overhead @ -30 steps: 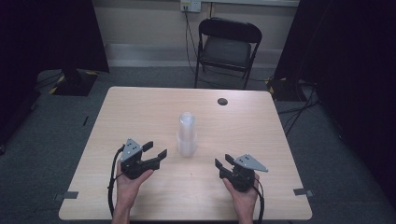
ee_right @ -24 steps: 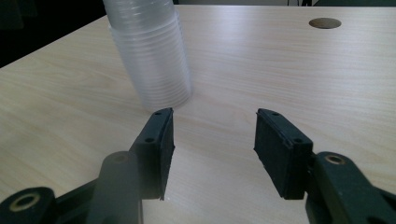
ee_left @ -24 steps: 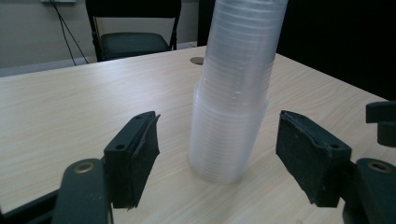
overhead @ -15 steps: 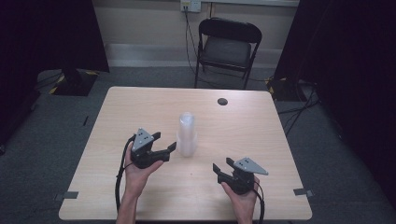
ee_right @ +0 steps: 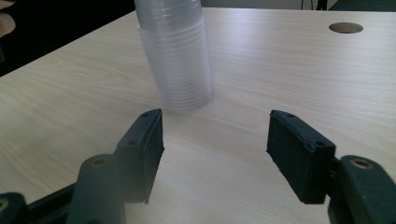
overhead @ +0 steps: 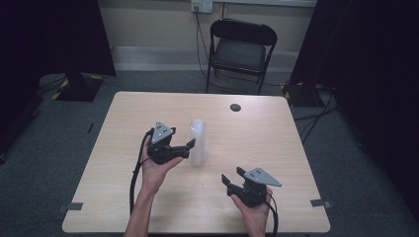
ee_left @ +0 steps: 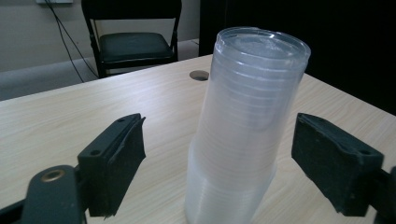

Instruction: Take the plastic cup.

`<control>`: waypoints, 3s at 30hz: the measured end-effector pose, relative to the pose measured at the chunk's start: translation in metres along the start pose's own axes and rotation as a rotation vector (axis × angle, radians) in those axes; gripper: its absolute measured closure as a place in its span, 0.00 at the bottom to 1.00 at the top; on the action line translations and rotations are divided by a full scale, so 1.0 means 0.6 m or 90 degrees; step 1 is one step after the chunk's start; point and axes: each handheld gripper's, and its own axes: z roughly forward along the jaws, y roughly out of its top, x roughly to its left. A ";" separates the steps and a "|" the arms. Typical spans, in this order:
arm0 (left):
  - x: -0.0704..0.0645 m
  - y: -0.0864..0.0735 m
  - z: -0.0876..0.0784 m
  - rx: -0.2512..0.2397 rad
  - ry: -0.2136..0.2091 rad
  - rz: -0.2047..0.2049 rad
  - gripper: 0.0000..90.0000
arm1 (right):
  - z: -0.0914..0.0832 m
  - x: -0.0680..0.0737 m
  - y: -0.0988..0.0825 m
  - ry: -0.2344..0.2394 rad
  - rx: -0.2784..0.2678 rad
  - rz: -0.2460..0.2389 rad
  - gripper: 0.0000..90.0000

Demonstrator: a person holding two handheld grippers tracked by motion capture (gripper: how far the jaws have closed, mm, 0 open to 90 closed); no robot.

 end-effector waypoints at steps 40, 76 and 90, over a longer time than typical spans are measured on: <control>-0.011 -0.009 0.100 0.066 -0.034 0.038 0.22 | 0.009 0.001 -0.007 0.015 0.015 0.004 0.39; -0.014 -0.002 0.087 0.044 -0.066 0.035 0.33 | 0.012 -0.001 -0.008 0.022 0.019 0.015 0.39; -0.015 0.014 0.075 0.018 -0.061 0.017 0.34 | 0.011 -0.002 -0.009 0.018 0.021 0.015 0.38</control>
